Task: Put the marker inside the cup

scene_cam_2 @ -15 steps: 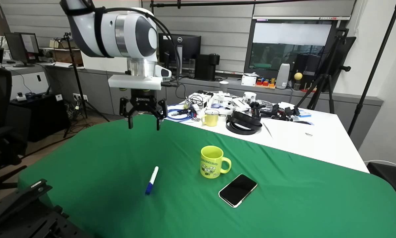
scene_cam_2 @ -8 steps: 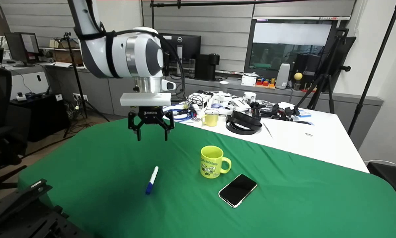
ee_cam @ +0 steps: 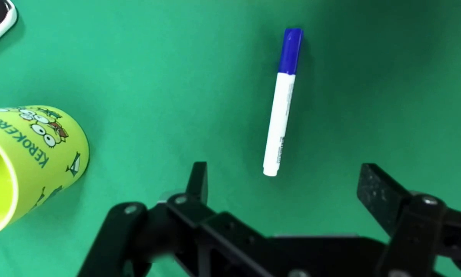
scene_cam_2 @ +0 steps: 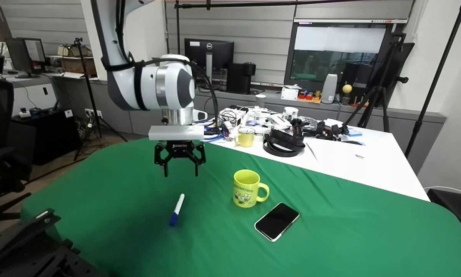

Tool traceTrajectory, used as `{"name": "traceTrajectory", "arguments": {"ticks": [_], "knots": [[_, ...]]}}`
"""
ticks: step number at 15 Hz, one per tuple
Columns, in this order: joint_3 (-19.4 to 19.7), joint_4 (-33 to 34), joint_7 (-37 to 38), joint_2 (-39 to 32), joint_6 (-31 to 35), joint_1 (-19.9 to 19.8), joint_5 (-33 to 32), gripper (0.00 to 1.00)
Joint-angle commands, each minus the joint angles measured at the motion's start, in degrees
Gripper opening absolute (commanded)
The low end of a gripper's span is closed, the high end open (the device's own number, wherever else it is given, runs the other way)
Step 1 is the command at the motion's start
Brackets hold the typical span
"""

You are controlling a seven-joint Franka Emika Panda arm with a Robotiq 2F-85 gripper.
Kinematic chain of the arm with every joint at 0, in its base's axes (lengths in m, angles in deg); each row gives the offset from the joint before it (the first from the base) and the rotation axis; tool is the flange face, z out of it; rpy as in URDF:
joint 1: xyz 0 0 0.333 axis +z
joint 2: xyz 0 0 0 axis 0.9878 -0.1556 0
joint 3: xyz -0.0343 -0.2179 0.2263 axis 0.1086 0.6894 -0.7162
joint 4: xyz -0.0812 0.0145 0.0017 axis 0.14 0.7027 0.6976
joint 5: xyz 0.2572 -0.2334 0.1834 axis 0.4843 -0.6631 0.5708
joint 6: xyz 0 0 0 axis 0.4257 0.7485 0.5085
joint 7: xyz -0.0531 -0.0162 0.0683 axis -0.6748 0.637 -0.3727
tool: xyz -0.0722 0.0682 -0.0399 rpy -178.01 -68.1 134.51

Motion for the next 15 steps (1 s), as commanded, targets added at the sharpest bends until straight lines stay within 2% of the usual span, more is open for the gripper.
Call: {"name": "traceTrajectory", "arguments": {"ticks": [1,2,9,15], "knots": [[1.0,0.3,1.3,-0.3,0.6,1.1,0.0,1.0],[2.4,0.4,3.0,-0.7,1.8,2.6,-1.2,1.0],[5.7,1.0,5.8,-6.1,12.7,6.7,-0.3,1.0],[6.2,2.3,5.8,-10.3,17.3,8.1,1.7,1.0]]}}
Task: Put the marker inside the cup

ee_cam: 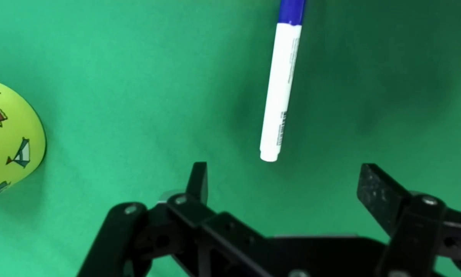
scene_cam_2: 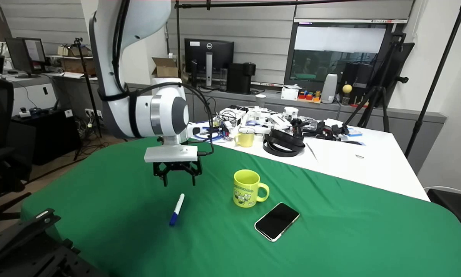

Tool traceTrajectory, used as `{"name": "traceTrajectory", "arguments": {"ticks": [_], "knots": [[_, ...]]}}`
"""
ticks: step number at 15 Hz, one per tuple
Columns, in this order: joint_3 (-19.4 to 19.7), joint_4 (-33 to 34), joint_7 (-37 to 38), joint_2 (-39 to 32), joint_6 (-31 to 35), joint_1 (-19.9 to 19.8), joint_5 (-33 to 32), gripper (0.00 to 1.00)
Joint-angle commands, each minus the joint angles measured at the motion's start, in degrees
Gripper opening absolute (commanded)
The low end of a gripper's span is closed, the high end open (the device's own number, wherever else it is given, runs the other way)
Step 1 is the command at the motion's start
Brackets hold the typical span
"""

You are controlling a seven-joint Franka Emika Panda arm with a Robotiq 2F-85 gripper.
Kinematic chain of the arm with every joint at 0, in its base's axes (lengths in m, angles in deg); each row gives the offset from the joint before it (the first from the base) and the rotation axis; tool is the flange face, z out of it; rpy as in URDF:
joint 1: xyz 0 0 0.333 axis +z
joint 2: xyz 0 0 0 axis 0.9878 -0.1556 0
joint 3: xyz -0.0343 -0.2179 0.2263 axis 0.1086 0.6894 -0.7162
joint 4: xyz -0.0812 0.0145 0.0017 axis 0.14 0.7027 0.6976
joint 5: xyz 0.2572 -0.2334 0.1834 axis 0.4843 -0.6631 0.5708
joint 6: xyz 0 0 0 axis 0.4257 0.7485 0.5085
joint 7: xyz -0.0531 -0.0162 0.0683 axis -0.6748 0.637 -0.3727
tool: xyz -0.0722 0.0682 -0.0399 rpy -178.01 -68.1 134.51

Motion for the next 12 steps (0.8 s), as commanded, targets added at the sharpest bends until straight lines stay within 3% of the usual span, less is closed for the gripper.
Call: {"name": "traceTrajectory", "arguments": {"ticks": [1,12], "knots": [[0.4,1.9,1.3,-2.6,1.5,1.0,1.7,1.0],[-1.8,4.0,1.0,-6.3,1.2,-0.3,6.2,1.0]]}}
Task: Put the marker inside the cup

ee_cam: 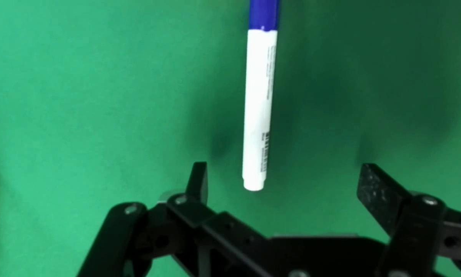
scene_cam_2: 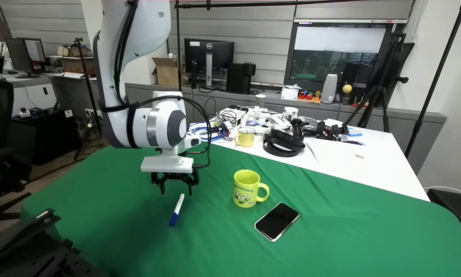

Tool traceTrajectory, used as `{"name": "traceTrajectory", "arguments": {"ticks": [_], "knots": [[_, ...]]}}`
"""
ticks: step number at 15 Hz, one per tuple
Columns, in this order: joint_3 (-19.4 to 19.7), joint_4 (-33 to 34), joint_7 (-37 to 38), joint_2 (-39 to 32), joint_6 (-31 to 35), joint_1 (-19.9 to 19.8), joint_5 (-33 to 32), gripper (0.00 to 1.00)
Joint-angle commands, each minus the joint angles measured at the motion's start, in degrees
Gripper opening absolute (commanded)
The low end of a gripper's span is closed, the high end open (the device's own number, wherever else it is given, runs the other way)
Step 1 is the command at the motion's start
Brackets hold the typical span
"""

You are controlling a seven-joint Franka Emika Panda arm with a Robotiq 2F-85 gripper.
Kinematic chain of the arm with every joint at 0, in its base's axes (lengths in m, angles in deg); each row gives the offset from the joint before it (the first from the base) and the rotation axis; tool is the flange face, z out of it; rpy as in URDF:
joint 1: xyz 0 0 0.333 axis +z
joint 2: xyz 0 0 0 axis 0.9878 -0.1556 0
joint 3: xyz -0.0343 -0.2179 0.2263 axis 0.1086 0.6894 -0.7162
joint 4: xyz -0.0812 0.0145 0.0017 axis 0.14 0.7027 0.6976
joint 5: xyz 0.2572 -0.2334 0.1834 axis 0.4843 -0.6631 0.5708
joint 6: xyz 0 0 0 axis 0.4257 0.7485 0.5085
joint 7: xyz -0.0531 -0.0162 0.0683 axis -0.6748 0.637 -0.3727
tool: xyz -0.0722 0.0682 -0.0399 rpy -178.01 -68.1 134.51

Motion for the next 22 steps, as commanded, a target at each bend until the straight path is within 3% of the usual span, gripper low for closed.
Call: {"name": "traceTrajectory", "arguments": {"ticks": [1,4,5,7,17,22], "knots": [[-1.1,1.2,1.0,-1.3,0.2,-0.8,1.2,1.0],[-1.3,1.4,0.9,-1.7,0.0,-0.7,1.8,0.96],[-1.4,1.5,0.9,-1.8,-0.1,-0.7,1.8,0.75],[-1.6,1.6,0.8,-2.1,0.0,-0.8,1.9,0.71],[-1.7,2.0,0.6,-2.5,-0.4,-1.4,1.9,0.02],[-0.8,1.9,1.2,-1.5,-1.7,-0.8,2.0,0.04]]}}
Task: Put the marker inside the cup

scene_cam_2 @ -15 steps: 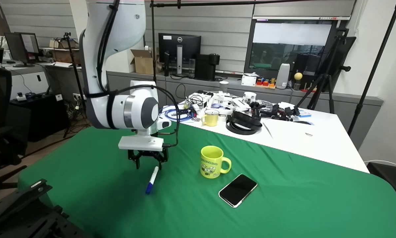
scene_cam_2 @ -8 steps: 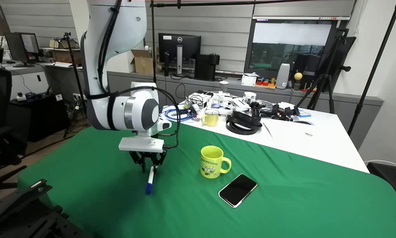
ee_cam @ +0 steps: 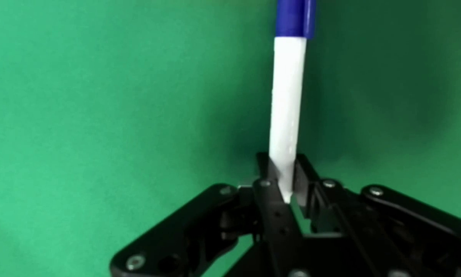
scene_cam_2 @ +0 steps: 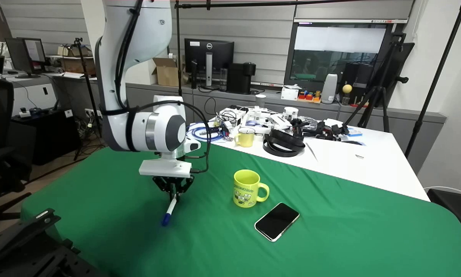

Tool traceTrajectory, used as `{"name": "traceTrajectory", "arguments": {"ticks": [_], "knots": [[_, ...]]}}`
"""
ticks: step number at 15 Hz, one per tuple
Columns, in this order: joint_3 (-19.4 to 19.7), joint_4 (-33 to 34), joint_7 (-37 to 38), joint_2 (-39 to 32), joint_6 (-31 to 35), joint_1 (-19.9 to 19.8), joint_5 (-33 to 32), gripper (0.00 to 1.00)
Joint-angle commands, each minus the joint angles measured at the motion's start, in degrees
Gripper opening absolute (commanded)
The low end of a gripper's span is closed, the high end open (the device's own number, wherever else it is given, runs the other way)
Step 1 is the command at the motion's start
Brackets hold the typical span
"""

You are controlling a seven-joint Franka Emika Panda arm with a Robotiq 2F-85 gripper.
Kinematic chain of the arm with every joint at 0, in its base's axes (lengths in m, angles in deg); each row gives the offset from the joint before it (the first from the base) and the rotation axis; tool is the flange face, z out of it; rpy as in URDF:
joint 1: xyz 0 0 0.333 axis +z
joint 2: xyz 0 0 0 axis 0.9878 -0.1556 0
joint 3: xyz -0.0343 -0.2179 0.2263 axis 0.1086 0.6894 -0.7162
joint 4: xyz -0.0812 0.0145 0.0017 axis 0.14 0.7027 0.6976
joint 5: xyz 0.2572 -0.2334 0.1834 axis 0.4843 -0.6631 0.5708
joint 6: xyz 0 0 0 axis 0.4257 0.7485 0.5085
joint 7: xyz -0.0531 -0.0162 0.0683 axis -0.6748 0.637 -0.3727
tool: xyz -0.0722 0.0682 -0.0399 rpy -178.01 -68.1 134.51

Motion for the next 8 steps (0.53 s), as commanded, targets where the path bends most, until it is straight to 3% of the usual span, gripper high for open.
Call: {"name": "traceTrajectory", "arguments": {"ticks": [1,8], "knots": [[1.2,0.8,1.6,0.9,-1.9,0.6,0.3,0.04],[9.6,-2.1,3.9,9.1,-0.9,2.7,-0.7,0.04]]}}
